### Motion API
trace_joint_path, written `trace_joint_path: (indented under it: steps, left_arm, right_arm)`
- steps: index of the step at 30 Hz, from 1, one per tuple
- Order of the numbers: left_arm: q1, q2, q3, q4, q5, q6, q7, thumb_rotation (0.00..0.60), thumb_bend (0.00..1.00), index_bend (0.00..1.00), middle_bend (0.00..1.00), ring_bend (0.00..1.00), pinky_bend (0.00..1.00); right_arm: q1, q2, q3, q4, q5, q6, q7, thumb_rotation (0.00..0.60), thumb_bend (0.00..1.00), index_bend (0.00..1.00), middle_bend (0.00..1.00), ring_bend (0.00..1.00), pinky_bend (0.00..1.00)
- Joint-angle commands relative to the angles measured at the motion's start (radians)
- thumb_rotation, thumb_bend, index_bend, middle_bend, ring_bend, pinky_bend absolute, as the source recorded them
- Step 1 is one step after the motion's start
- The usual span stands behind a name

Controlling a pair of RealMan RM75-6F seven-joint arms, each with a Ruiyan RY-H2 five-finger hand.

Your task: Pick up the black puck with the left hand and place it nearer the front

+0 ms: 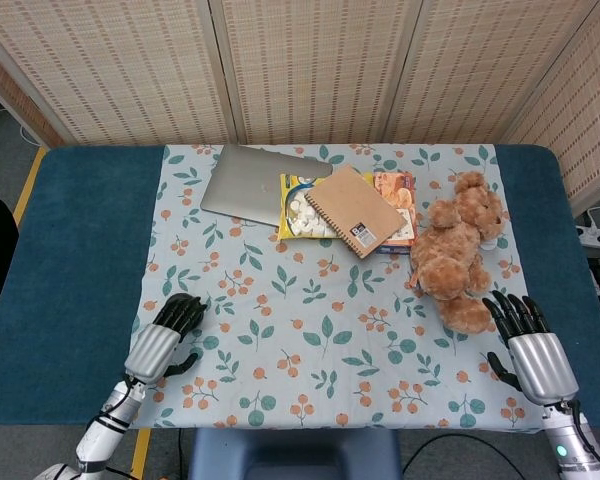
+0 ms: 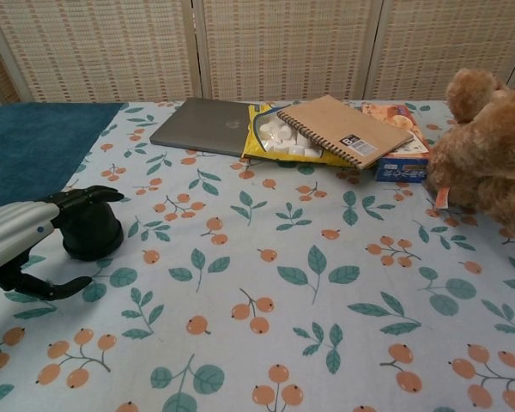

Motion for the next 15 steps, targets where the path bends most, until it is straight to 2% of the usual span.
trace_joint_path:
  steps: [1, 9, 12, 15]
  left_arm:
    - [-0.011, -0.024, -0.009, 0.034, -0.024, -0.018, 0.031, 0.600, 0.33, 0.00, 0.00, 0.00, 0.09]
    - [-0.034, -0.083, -0.017, 0.128, -0.058, -0.043, 0.066, 0.600, 0.33, 0.00, 0.00, 0.00, 0.09]
    - [-0.039, -0.129, -0.025, 0.206, -0.054, -0.015, 0.105, 0.600, 0.33, 0.00, 0.00, 0.00, 0.09]
    - [-0.045, -0.172, -0.027, 0.282, -0.055, -0.005, 0.124, 0.600, 0.33, 0.05, 0.02, 0.00, 0.10]
  right_arm:
    - [-0.001, 0.004, -0.002, -0.002, -0.001, 0.000, 0.004, 0.600, 0.29, 0.00, 0.00, 0.00, 0.00]
    - [0.003, 0.013, -0.007, -0.004, -0.006, -0.008, 0.022, 0.600, 0.29, 0.00, 0.00, 0.00, 0.00]
    - [0.003, 0.016, -0.009, -0.005, -0.007, -0.010, 0.024, 0.600, 0.29, 0.00, 0.00, 0.00, 0.00]
    - [0.003, 0.018, -0.011, -0.007, -0.007, -0.012, 0.025, 0.600, 0.29, 0.00, 0.00, 0.00, 0.00]
